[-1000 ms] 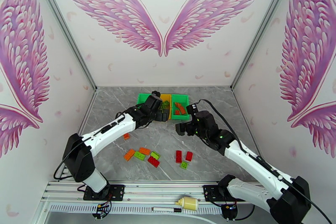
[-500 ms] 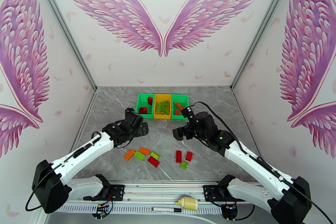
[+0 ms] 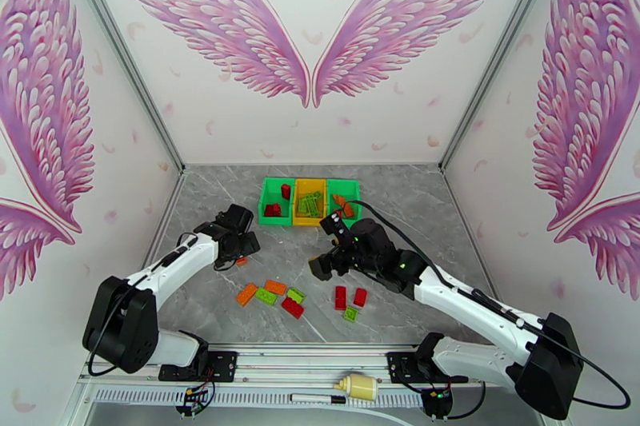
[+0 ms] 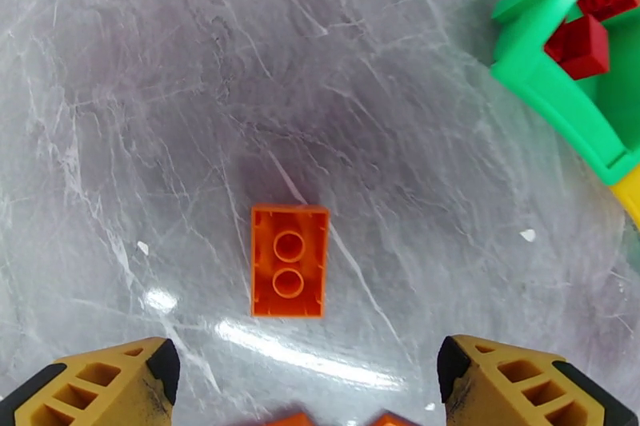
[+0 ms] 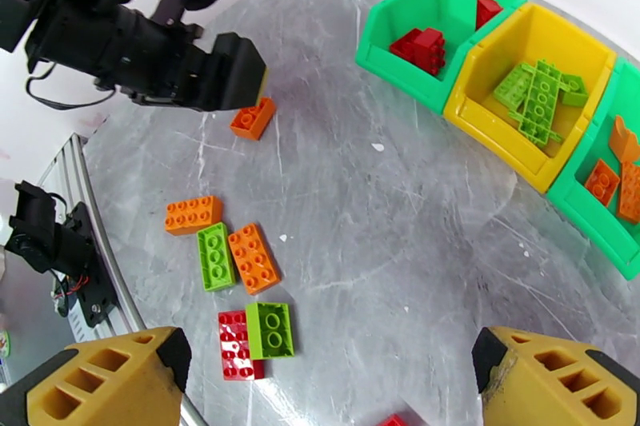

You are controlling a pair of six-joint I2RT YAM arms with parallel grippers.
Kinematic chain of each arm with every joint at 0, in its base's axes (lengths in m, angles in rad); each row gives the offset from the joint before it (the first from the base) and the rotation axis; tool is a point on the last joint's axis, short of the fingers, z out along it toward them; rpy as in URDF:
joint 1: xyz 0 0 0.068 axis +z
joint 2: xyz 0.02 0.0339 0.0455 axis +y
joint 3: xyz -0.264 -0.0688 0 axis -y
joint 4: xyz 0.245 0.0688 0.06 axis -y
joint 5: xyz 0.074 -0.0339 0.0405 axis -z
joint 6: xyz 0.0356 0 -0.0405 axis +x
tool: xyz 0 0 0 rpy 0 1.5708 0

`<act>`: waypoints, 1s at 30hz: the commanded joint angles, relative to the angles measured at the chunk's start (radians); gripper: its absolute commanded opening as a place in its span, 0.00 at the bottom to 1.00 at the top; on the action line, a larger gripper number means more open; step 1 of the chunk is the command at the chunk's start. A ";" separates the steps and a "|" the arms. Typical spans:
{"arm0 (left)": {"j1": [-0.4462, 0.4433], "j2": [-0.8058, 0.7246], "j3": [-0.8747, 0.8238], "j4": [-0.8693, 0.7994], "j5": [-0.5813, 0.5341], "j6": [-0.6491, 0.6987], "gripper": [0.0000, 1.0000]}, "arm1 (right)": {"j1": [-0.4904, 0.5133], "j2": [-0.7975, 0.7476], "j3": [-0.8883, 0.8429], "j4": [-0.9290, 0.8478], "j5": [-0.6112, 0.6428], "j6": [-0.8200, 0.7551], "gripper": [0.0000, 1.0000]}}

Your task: Sort the legos into containers by color

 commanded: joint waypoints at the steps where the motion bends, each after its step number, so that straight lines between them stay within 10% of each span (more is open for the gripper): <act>1: 0.028 0.031 -0.033 0.060 0.025 0.009 0.84 | 0.010 0.005 0.036 0.043 -0.008 -0.020 0.99; 30: 0.047 0.186 0.001 0.037 0.045 0.128 0.29 | 0.010 0.033 0.070 -0.009 0.088 -0.018 0.99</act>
